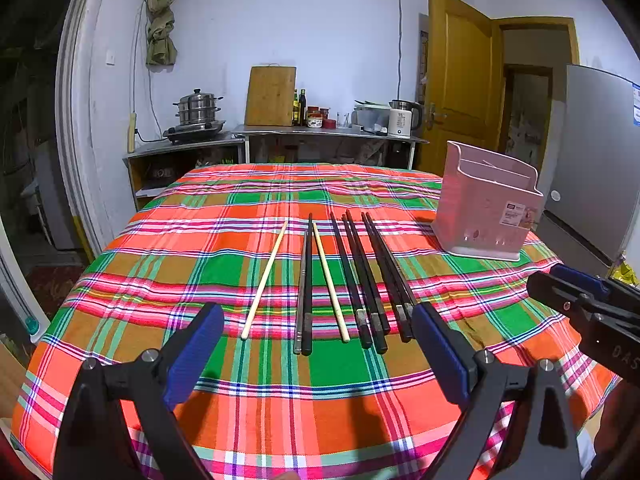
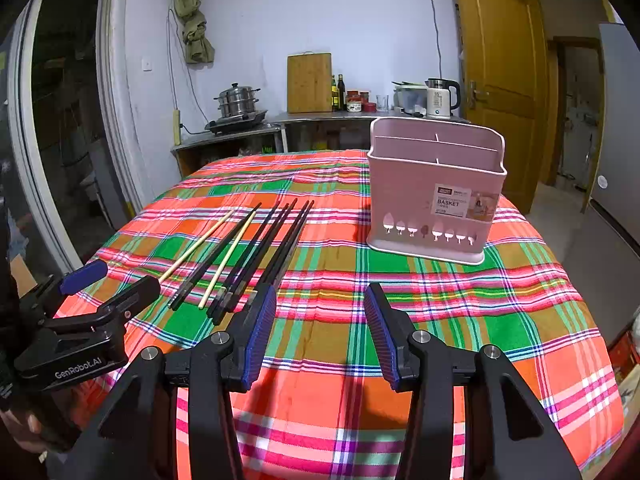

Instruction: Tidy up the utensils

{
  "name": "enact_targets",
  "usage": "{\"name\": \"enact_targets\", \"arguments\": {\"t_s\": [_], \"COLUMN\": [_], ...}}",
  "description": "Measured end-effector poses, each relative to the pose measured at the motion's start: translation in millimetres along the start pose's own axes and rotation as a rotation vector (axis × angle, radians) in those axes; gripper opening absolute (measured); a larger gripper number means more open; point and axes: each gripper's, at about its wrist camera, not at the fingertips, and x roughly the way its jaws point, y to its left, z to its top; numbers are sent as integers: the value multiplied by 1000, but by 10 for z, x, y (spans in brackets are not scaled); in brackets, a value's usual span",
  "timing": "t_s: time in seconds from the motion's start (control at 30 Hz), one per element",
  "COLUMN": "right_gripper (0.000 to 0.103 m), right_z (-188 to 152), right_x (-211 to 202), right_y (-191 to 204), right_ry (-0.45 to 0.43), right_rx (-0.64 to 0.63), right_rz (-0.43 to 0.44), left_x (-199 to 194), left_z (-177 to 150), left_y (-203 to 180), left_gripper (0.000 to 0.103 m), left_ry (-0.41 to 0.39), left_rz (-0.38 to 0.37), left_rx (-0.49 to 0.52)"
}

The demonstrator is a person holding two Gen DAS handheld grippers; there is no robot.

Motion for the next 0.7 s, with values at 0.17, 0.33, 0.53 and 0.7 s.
{"name": "enact_targets", "arguments": {"t_s": [0.17,0.33,0.53,0.7], "right_gripper": [47,47,47,47], "right_z": [-8,-10,-11,-15], "right_x": [5,4,4,2], "right_y": [7,8,3,-1], "right_ry": [5,5,6,8], "right_rx": [0,2,3,4], "right_rz": [-2,-2,-3,-2], "left_x": [-9,-12,-9,-10], "left_z": [1,2,1,1], "left_y": [-2,-13,-16,-17], "left_gripper": [97,97,97,97], "left_ry": [1,1,1,1], "left_rz": [1,0,0,-1], "left_rx": [4,3,4,3]}}
